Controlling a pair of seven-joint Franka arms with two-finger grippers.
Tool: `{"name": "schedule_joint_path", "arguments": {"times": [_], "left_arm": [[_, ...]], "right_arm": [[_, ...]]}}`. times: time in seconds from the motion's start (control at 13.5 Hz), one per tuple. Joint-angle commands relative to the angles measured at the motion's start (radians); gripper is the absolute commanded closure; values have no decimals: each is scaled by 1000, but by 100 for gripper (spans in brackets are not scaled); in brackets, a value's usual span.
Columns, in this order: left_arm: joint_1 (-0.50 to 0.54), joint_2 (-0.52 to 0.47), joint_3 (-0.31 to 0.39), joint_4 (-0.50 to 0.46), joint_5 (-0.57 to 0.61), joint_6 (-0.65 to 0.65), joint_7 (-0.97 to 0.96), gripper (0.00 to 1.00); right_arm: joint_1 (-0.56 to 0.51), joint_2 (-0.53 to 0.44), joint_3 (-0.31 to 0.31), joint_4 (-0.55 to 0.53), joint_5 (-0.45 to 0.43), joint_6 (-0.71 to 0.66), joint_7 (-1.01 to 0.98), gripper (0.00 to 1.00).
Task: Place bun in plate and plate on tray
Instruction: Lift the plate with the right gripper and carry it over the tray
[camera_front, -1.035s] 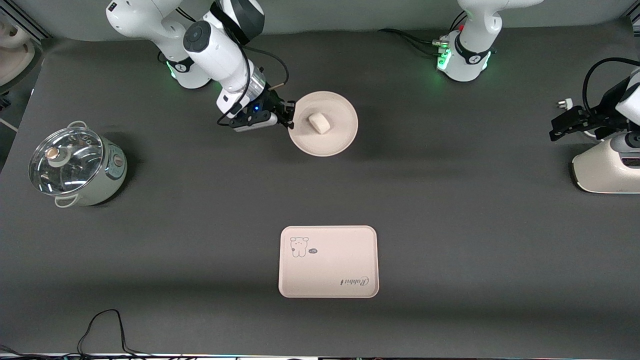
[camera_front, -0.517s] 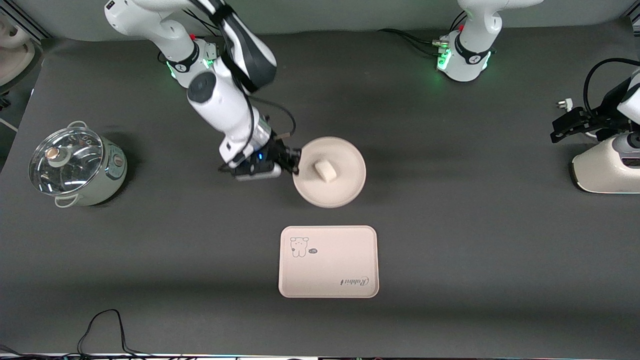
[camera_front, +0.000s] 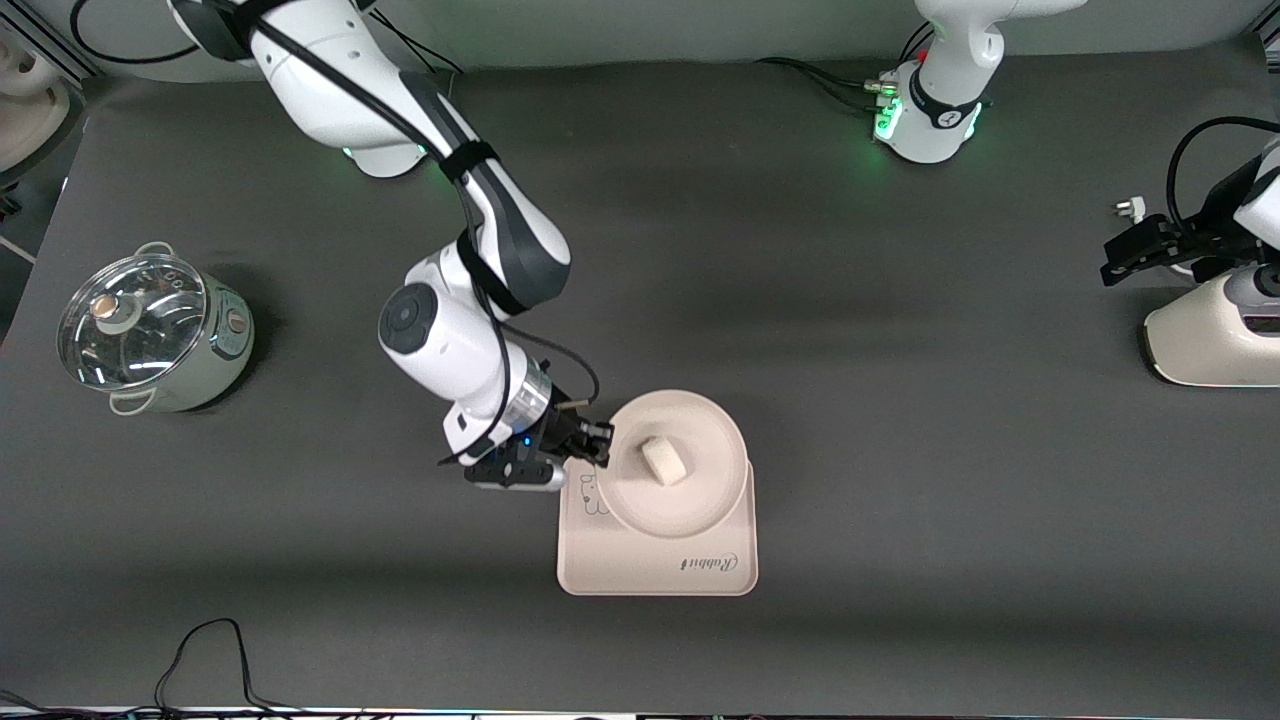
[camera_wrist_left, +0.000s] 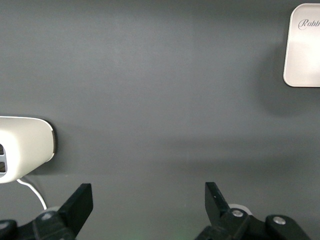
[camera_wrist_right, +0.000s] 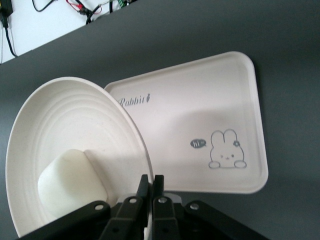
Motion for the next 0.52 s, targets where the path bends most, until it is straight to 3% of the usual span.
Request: {"name": "schedule_joint_path", "arguments": {"times": [0.0, 0.44], "left_arm": [[-5, -14, 6, -14, -5, 9, 13, 0], [-2, -13, 6, -9, 23, 18, 13, 0]], "right_arm": [[-11, 104, 2, 128, 32, -23, -31, 100], [-21, 258, 4, 175, 32, 65, -28, 100]]}}
